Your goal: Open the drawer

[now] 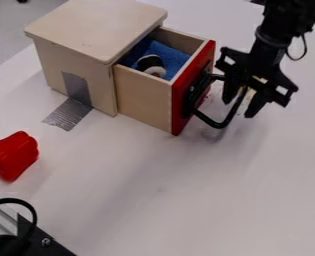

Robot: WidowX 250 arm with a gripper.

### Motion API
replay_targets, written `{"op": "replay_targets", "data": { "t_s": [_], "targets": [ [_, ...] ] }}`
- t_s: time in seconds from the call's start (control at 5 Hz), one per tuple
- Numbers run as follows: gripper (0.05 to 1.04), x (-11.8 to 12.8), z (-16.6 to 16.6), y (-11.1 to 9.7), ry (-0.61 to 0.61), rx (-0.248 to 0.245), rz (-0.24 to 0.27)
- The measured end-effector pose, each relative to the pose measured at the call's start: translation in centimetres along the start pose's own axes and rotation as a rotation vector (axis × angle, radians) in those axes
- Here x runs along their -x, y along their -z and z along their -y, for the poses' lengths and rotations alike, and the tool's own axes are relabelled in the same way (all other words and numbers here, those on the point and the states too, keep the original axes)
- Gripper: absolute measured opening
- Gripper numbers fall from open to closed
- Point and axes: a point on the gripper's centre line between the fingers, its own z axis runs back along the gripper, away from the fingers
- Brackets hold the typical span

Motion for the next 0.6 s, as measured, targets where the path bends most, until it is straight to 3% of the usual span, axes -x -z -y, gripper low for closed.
{"op": "replay_targets", "data": {
  "t_s": [0.2,0.6],
  "targets": [
    [0.950,-0.1,-0.1,-2.5,-0.001,0.022,0.036],
    [0.999,1.8,-0.2,-7.0,-0.046,0.128,0.051]
  ]
}}
